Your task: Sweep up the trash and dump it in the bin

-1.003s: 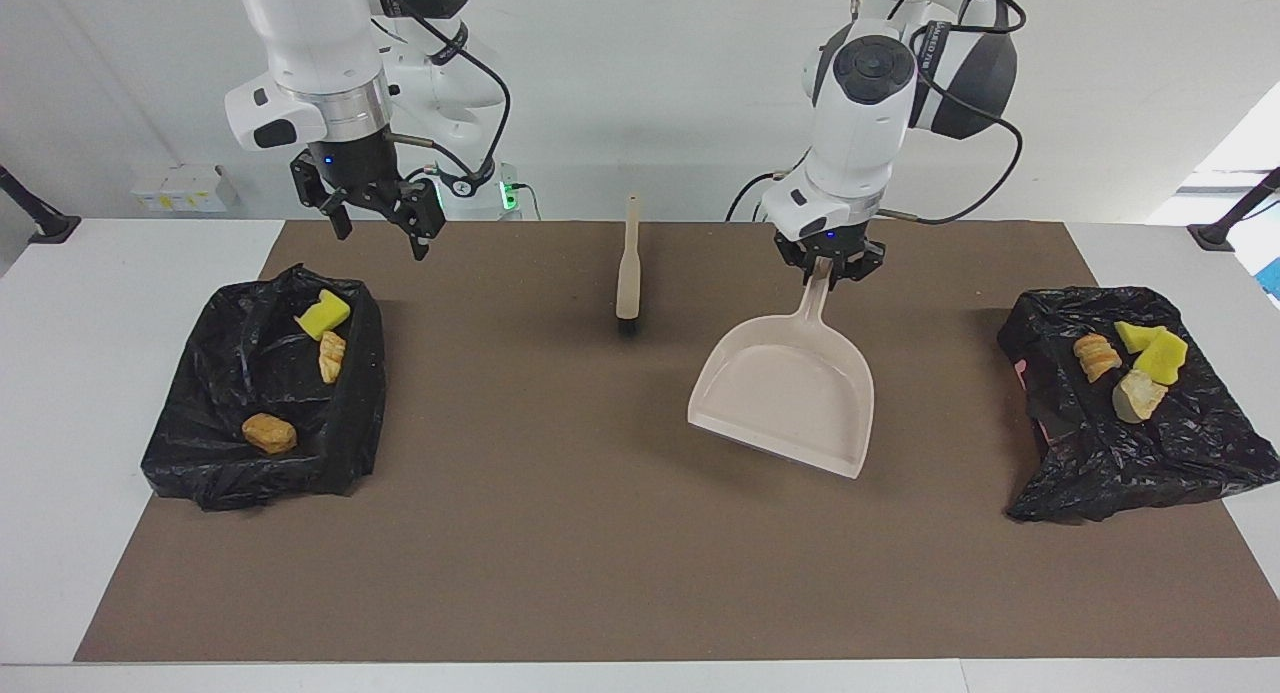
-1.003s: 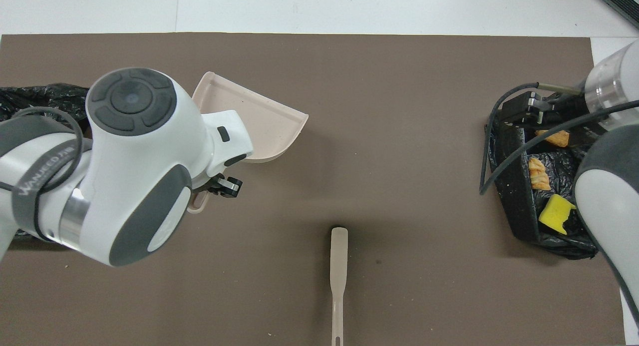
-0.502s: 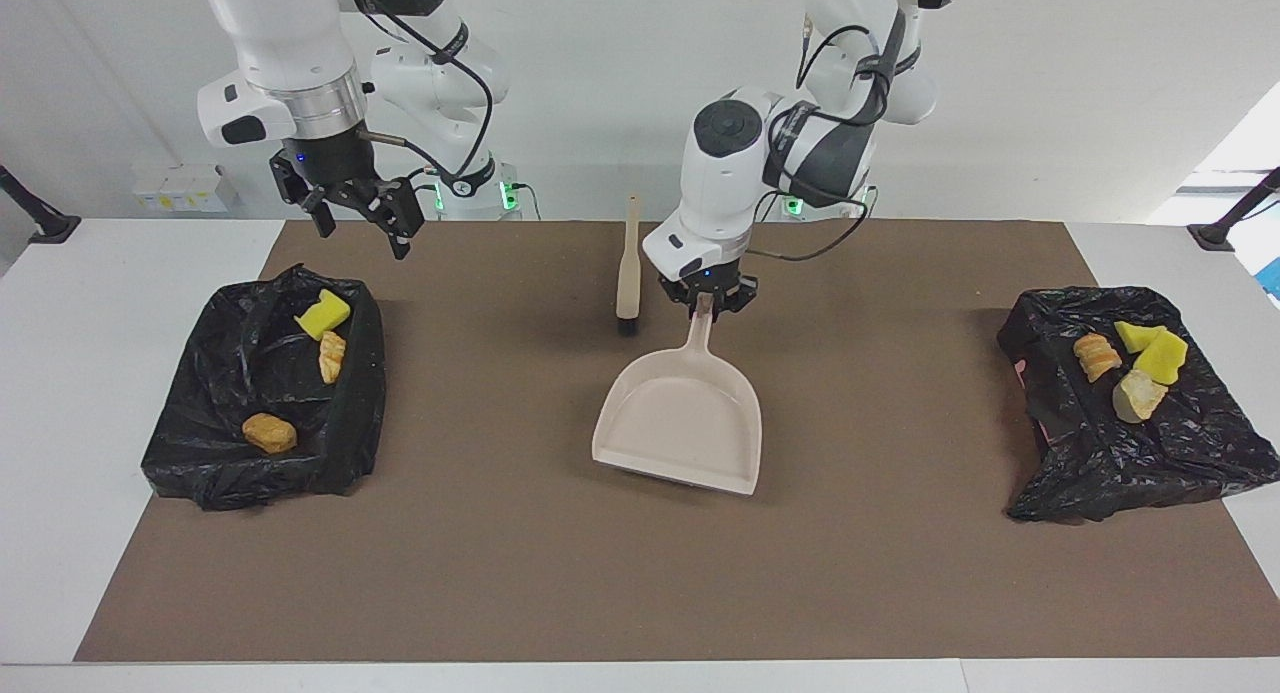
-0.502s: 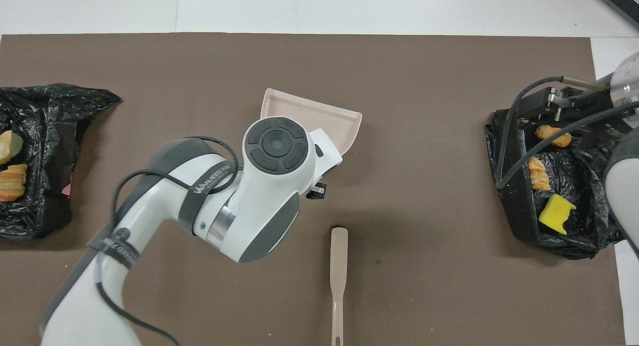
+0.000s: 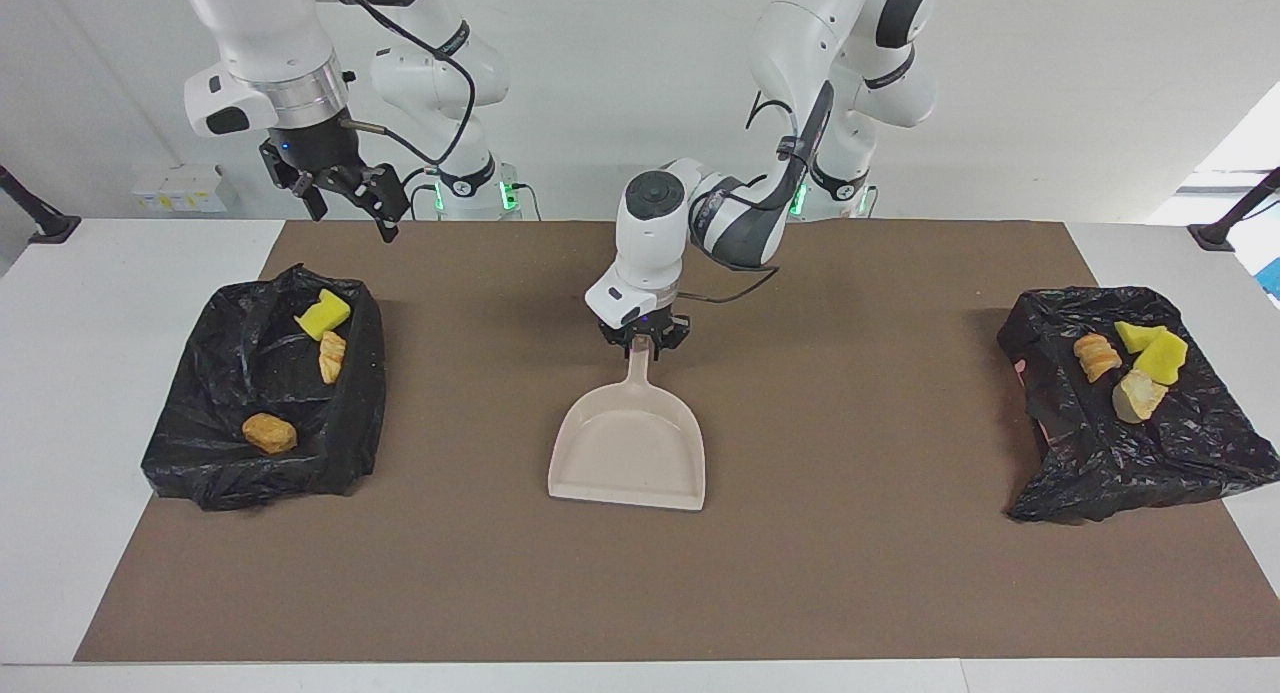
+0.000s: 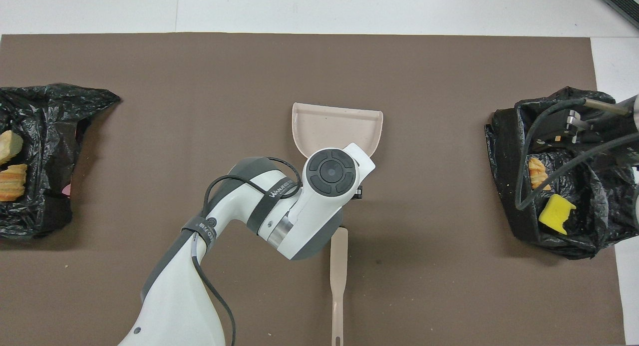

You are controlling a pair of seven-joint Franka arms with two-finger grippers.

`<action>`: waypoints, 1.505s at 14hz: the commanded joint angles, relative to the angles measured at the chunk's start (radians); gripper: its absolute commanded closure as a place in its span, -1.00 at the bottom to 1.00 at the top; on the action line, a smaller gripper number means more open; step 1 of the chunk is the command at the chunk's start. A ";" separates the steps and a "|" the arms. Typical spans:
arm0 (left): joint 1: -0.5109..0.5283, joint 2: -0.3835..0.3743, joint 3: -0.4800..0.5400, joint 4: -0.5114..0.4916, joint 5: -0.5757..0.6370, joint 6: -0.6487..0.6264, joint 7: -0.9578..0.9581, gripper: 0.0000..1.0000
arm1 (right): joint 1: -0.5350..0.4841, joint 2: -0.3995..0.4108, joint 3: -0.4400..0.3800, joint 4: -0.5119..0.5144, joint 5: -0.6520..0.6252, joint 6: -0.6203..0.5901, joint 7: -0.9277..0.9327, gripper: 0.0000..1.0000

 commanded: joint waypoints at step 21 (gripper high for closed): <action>0.609 -0.331 0.049 0.018 -0.011 -0.372 0.608 -1.00 | 0.011 -0.036 -0.046 -0.046 0.051 0.022 -0.134 -1.00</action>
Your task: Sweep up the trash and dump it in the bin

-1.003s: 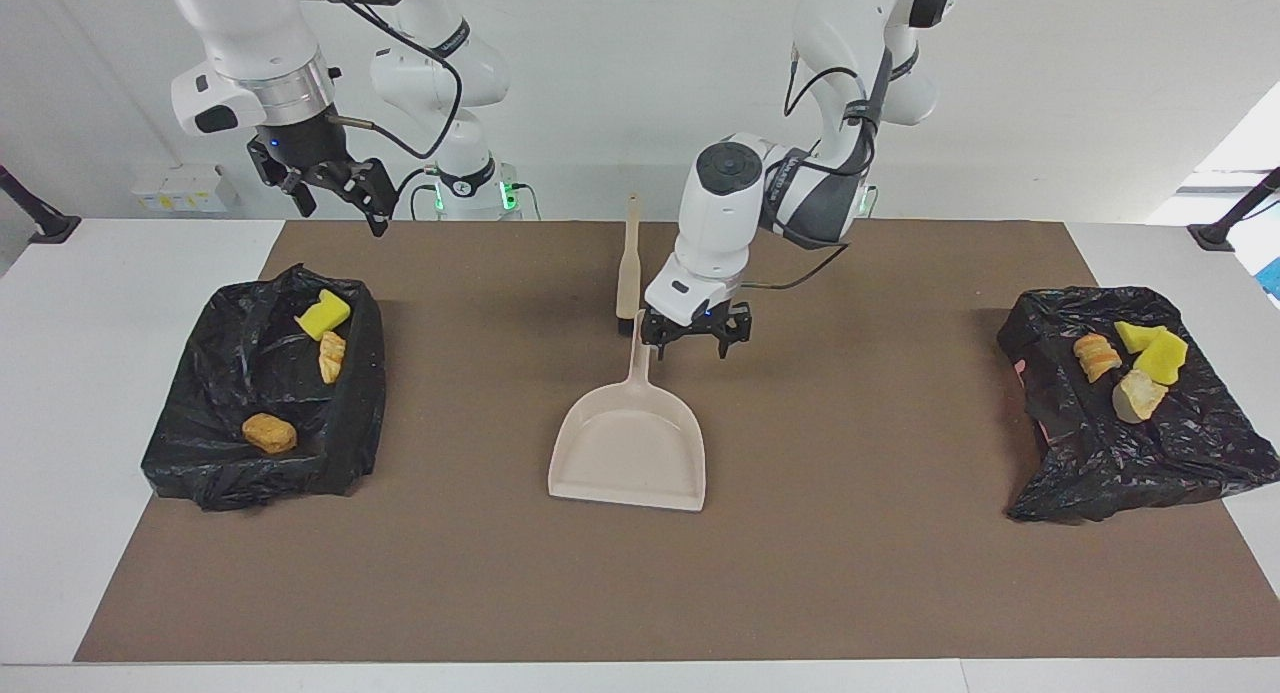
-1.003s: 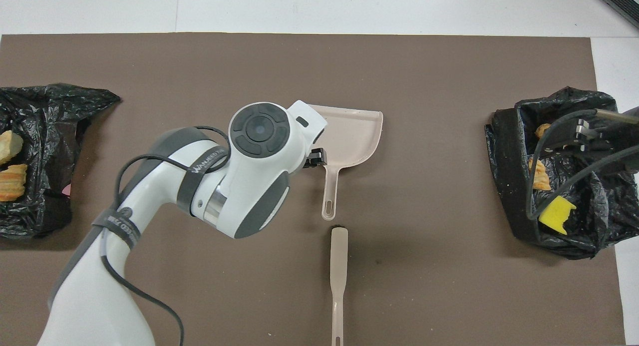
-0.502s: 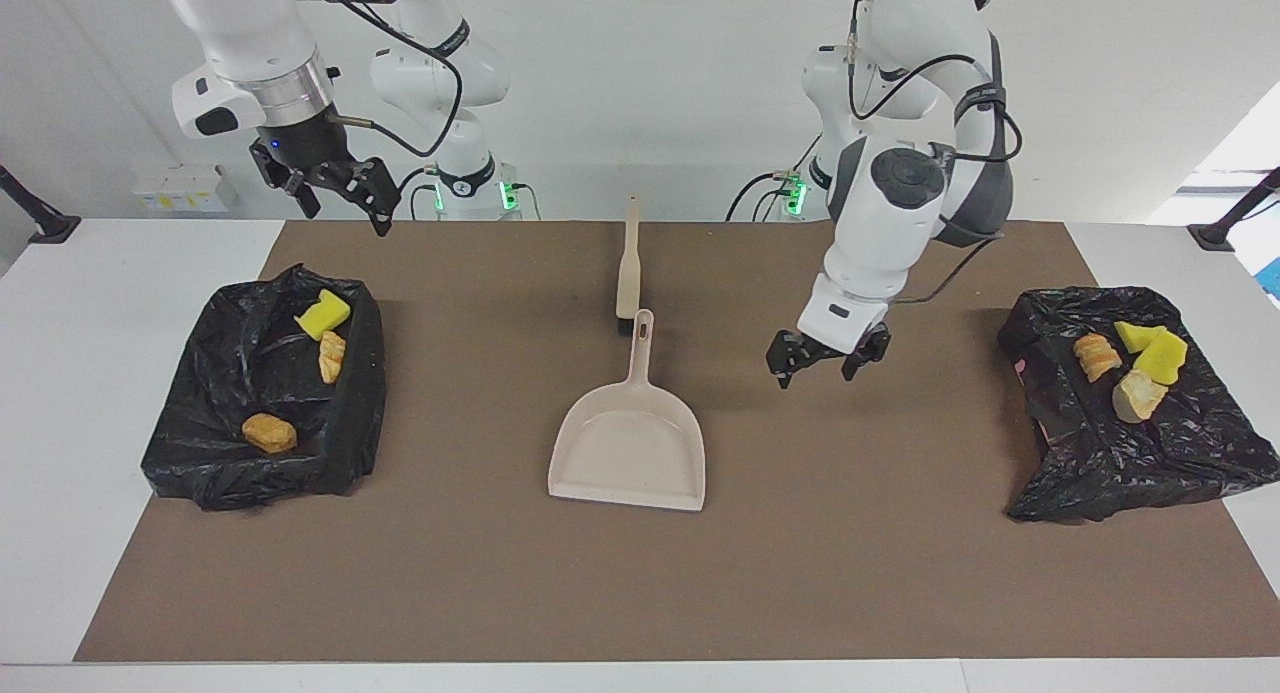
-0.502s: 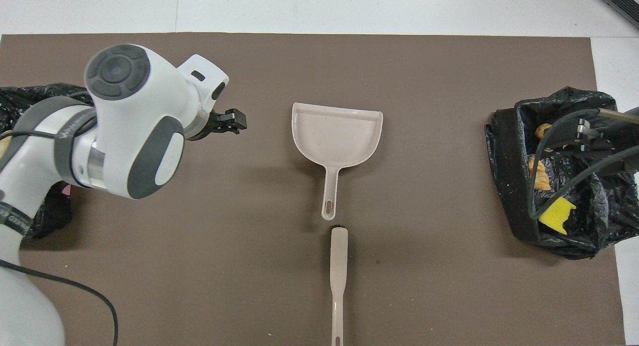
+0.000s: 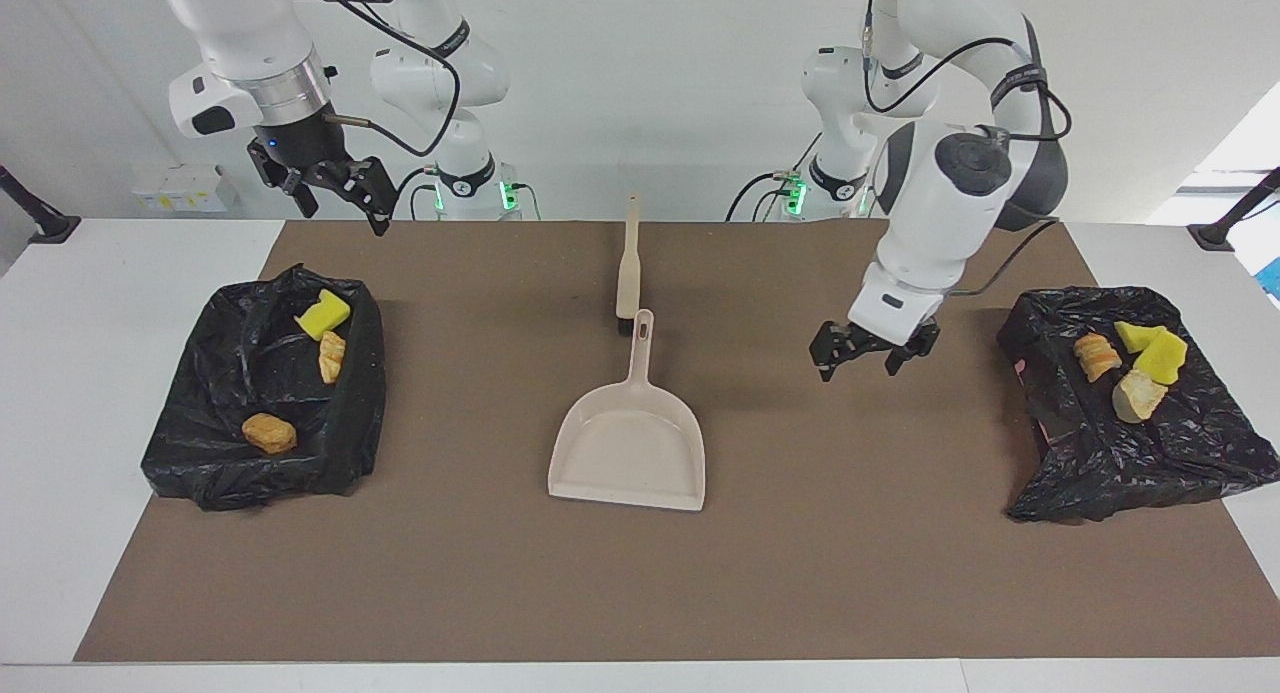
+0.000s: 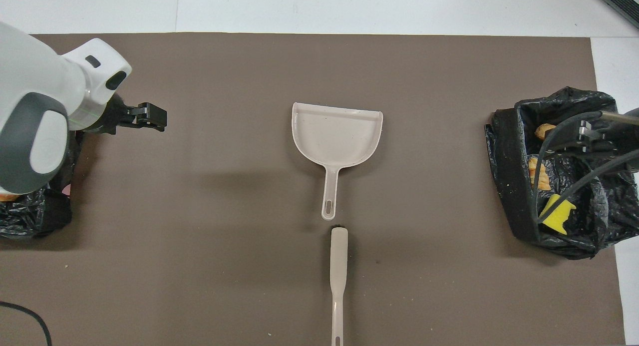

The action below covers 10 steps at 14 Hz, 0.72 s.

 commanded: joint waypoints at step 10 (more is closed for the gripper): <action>0.106 -0.134 -0.013 0.053 0.003 -0.233 0.123 -1.00 | -0.001 -0.020 0.003 -0.020 0.016 0.022 -0.034 -1.00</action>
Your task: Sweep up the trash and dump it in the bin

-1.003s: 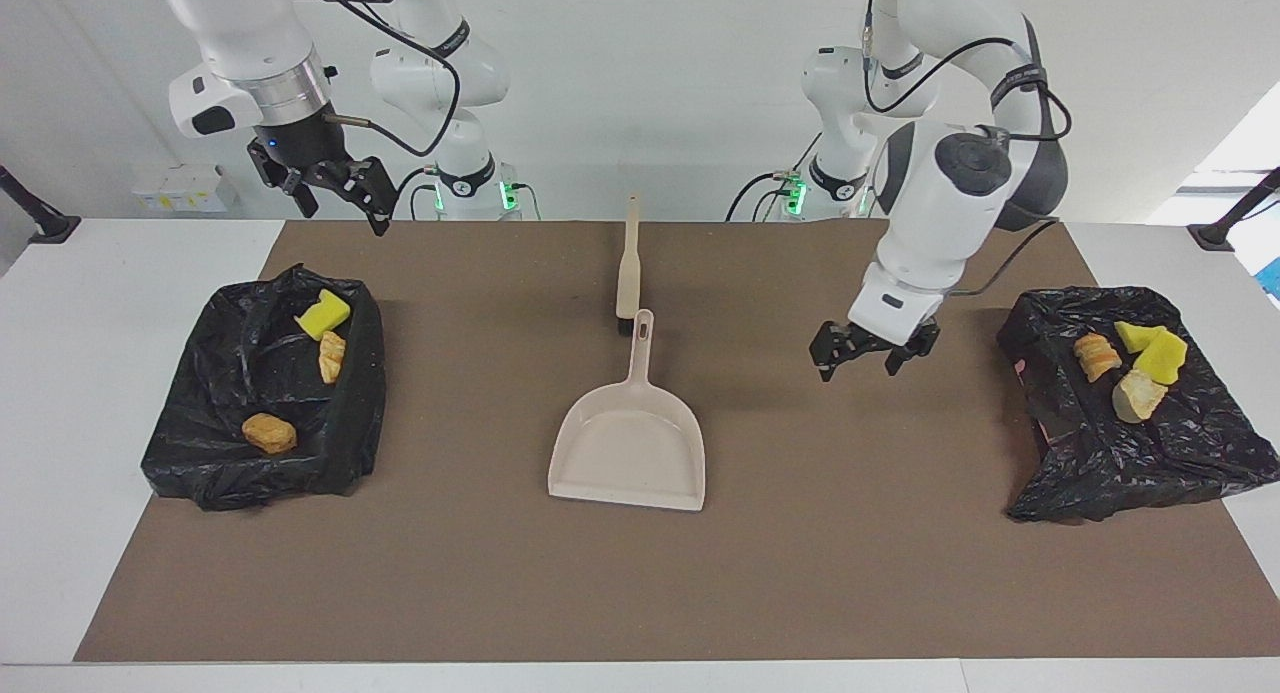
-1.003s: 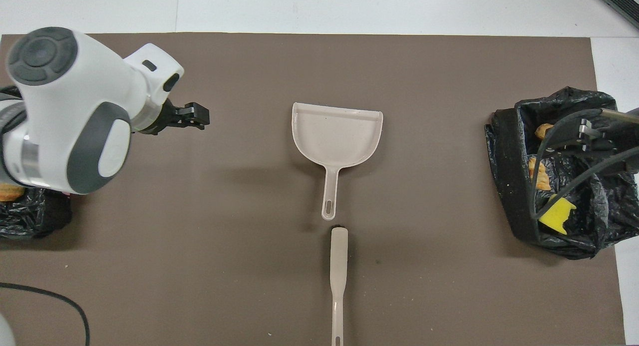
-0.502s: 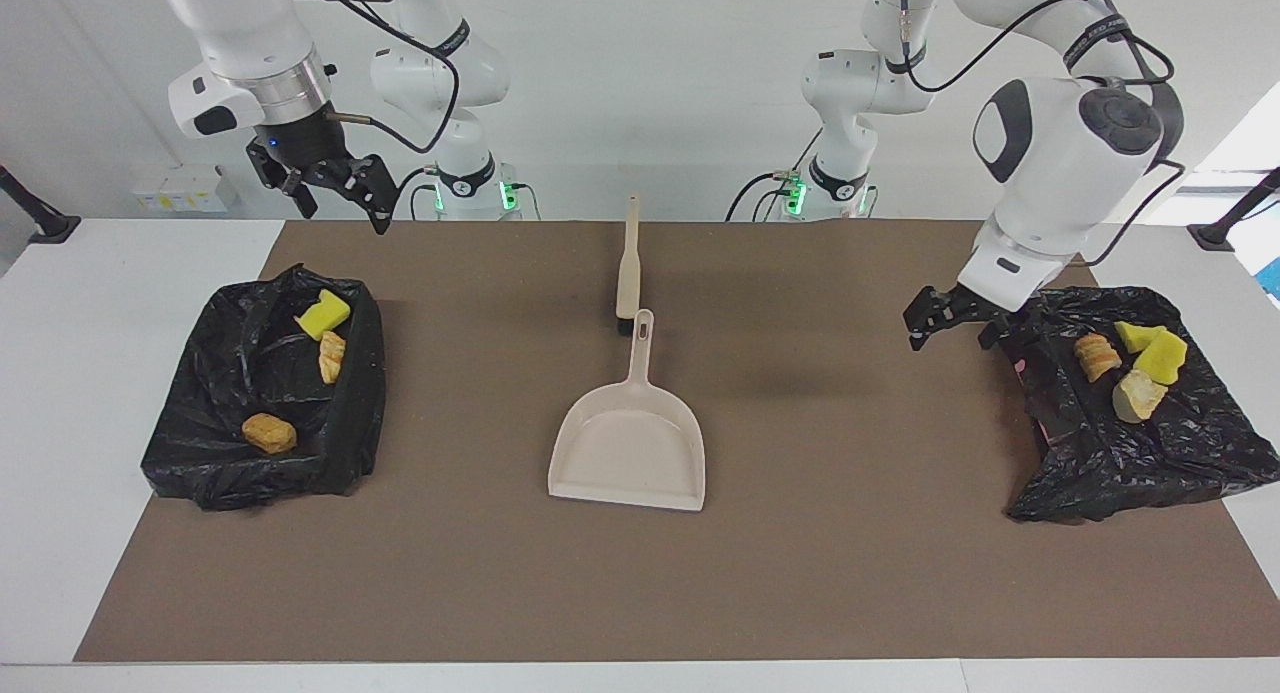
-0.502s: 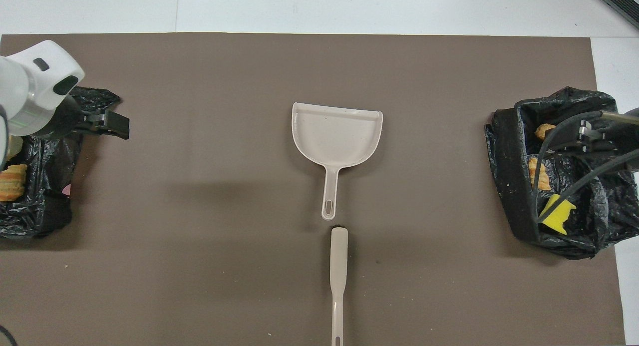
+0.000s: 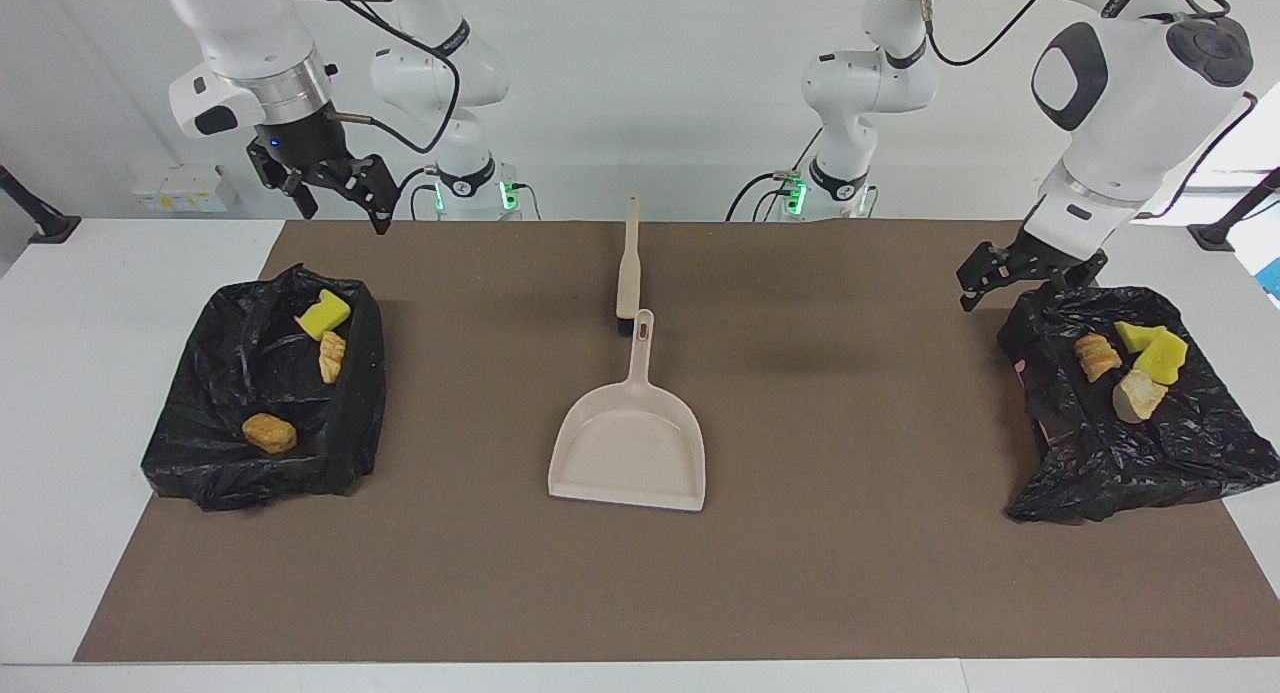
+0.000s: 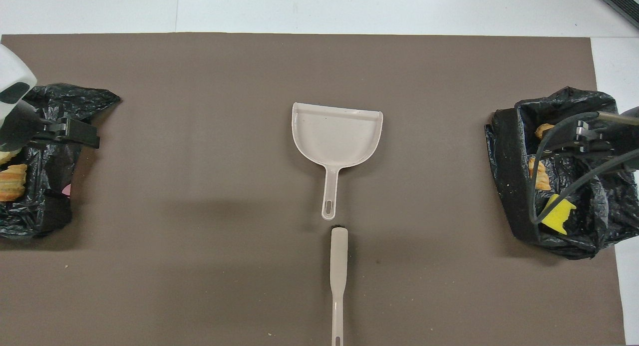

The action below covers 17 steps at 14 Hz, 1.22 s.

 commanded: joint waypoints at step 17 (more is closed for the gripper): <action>0.001 -0.081 -0.005 0.035 0.007 -0.129 0.121 -1.00 | -0.004 -0.020 0.000 -0.020 0.016 0.018 -0.026 -1.00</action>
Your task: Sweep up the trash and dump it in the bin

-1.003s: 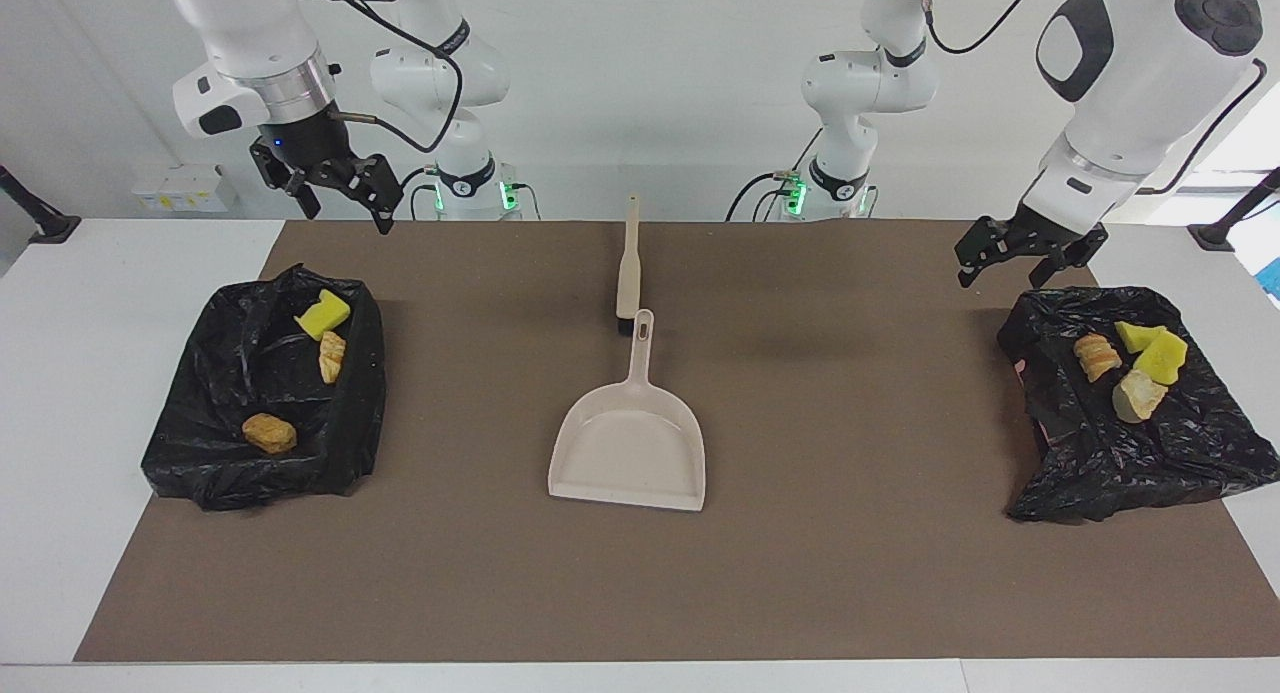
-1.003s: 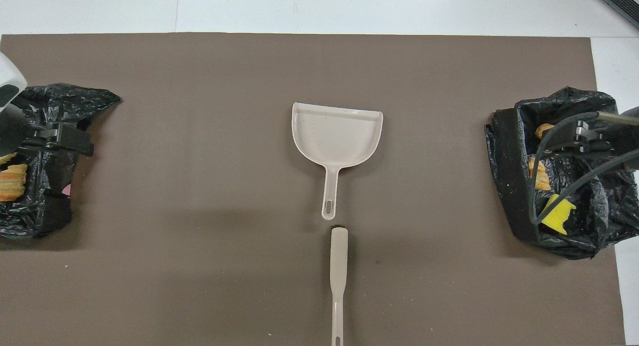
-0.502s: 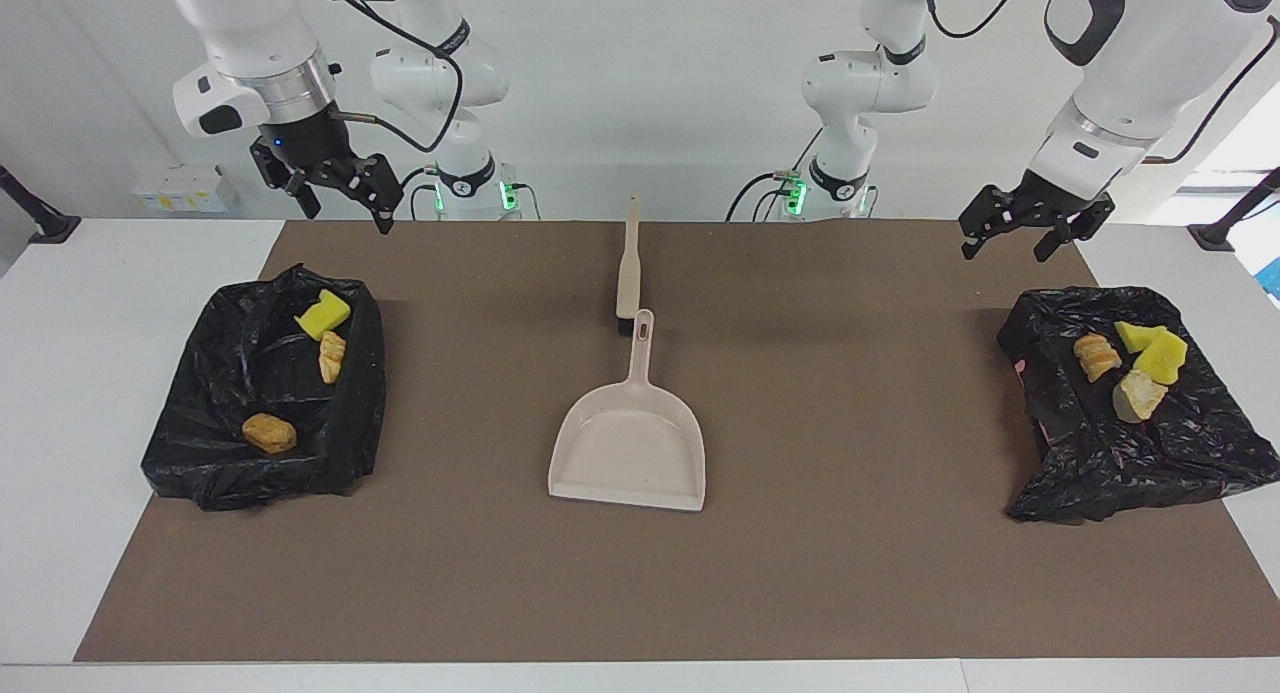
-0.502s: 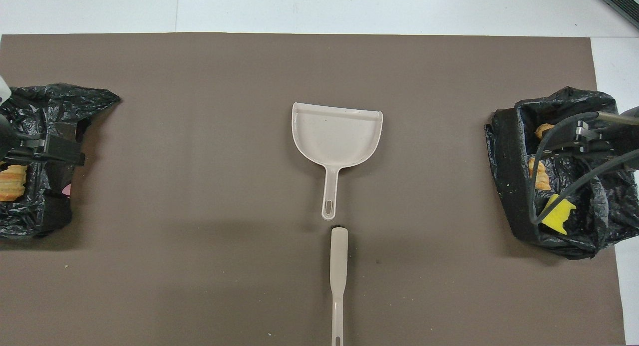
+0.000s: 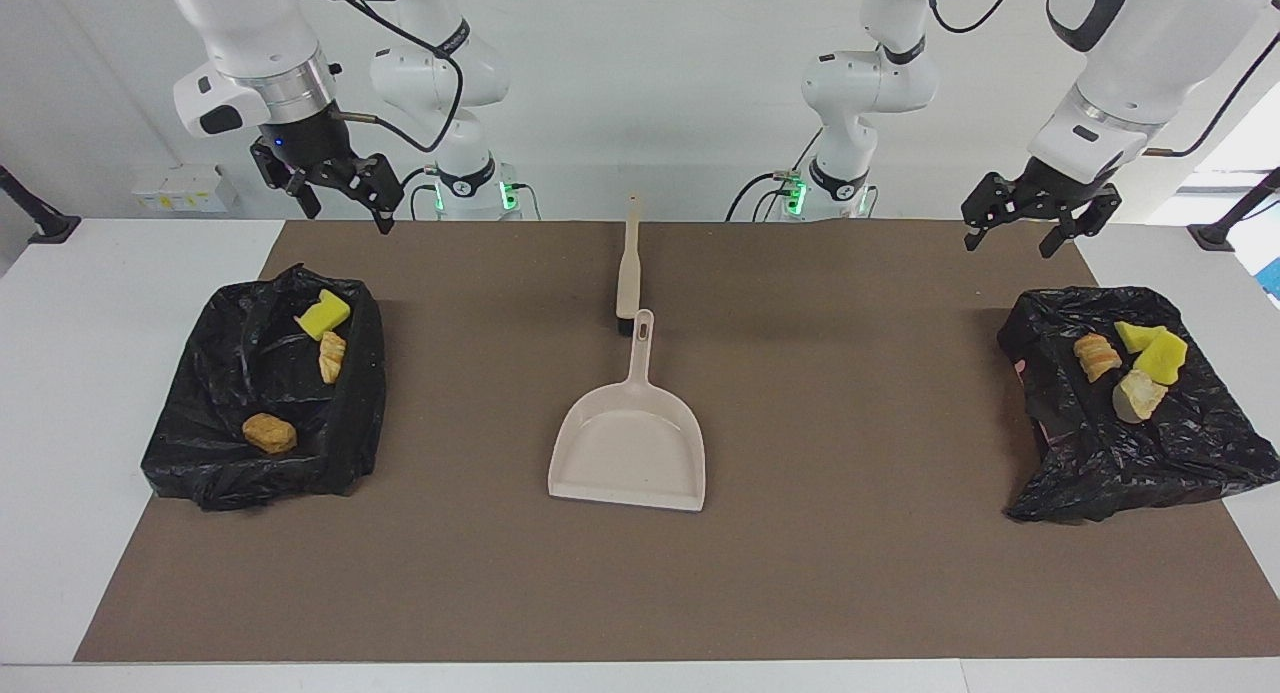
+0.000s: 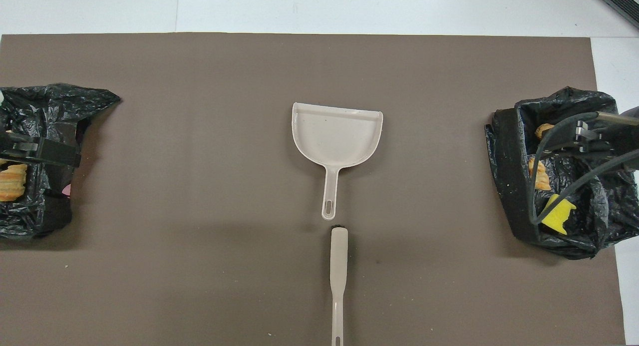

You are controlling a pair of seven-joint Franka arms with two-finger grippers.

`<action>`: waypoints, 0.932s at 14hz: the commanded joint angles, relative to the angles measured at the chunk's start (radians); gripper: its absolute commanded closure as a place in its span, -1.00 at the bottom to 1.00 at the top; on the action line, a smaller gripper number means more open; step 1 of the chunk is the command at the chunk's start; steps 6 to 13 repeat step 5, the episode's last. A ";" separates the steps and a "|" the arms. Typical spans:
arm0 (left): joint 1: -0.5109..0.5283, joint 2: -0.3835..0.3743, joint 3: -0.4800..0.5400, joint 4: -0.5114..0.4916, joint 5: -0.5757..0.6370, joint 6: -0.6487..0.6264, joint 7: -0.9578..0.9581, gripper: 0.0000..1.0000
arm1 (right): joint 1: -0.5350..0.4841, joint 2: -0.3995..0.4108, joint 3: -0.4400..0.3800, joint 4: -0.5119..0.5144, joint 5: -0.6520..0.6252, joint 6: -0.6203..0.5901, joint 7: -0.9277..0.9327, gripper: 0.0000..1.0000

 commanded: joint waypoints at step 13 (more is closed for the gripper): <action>0.000 -0.015 -0.002 -0.005 0.006 -0.029 0.018 -1.00 | -0.015 -0.018 -0.004 -0.020 0.016 0.018 -0.026 -1.00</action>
